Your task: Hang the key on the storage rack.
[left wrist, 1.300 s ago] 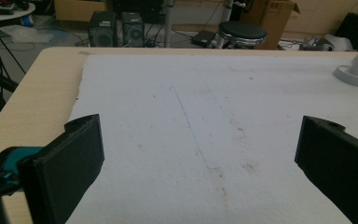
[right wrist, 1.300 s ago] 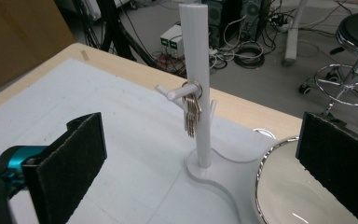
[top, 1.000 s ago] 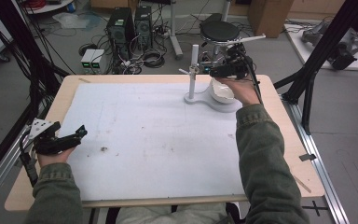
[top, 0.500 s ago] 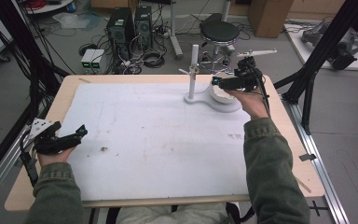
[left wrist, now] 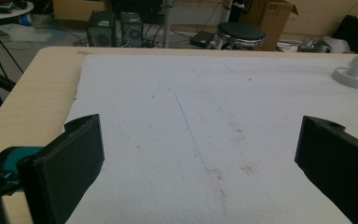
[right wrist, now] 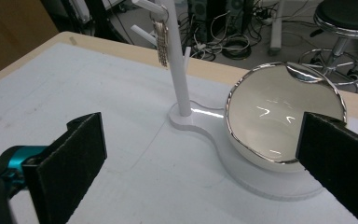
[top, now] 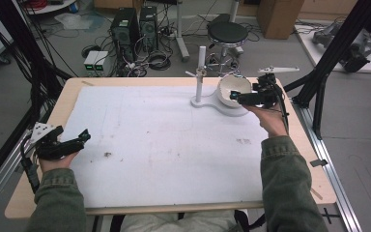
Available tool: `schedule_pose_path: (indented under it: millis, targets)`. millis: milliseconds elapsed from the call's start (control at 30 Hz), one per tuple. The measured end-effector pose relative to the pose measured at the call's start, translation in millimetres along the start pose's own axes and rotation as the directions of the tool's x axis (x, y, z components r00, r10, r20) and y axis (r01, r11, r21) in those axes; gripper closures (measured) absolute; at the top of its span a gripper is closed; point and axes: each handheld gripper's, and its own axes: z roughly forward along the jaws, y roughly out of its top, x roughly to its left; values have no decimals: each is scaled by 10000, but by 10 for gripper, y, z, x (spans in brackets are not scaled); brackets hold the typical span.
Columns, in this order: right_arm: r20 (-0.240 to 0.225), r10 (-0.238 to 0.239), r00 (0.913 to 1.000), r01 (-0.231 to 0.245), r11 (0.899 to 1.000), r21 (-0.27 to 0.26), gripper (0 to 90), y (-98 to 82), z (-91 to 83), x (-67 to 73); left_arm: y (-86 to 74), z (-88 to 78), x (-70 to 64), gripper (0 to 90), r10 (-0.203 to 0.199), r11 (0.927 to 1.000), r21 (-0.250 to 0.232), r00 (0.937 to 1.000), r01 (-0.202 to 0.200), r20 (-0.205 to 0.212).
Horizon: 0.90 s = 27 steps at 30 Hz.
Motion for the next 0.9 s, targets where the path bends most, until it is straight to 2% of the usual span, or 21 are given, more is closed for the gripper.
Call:
schedule_pose_path:
  millis: [300, 500, 633, 900]
  targets:
    - [65, 311, 9995, -310, 9994, -164, 6, -212, -88, -95, -1, 2, 1, 17, -12, 10000, 17, 10000, 12, -4]
    - [91, 294, 9995, -294, 9996, 16, 6, -381, -103, -125, -3, 2, 2, 17, -17, 10000, 40, 10000, 17, 7]
    - [-2, 431, 9991, -431, 9991, -55, 6, -461, -120, -135, -4, 2, 1, 17, -19, 10000, 46, 10000, 19, 18]
    - [105, 78, 9999, -78, 10000, -20, 6, -548, -139, -105, -5, 7, -1, 17, -1, 10000, 82, 10000, 1, 43]
